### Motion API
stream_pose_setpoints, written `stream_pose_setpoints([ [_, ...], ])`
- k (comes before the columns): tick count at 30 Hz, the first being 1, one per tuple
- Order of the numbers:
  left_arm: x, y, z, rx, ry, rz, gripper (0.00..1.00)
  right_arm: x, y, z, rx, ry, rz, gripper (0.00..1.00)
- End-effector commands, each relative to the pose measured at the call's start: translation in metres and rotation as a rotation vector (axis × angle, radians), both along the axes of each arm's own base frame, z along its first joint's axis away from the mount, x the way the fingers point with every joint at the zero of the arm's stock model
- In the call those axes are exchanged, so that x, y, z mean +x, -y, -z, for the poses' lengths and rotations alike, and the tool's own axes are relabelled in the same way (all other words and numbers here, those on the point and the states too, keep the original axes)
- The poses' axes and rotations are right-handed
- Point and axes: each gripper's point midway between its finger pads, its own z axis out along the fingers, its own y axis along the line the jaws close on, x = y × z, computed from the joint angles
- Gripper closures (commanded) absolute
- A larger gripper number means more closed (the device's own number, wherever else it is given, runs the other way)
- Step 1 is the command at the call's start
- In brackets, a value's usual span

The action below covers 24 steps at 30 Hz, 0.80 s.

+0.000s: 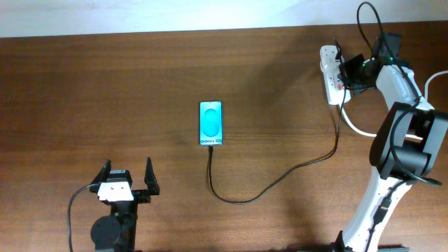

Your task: Plug charger to phone and switch on socket

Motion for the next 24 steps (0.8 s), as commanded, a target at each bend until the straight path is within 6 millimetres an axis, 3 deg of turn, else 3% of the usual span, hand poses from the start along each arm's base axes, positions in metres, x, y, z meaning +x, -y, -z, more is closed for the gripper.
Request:
stream_pose_setpoints([
  [1, 0.000, 0.000, 0.002, 0.016, -0.005, -0.001, 0.01, 0.016, 0.002, -0.012, -0.007, 0.051, 0.000, 0.96],
  [14, 0.000, 0.000, 0.002, 0.016, -0.004, -0.001, 0.01, 0.021, 0.020, -0.012, -0.090, 0.056, 0.075, 0.96],
  [24, 0.000, 0.000, 0.002, 0.016, -0.004, -0.001, 0.01, 0.028, -0.004, 0.024, -0.106, 0.021, 0.037, 0.96],
])
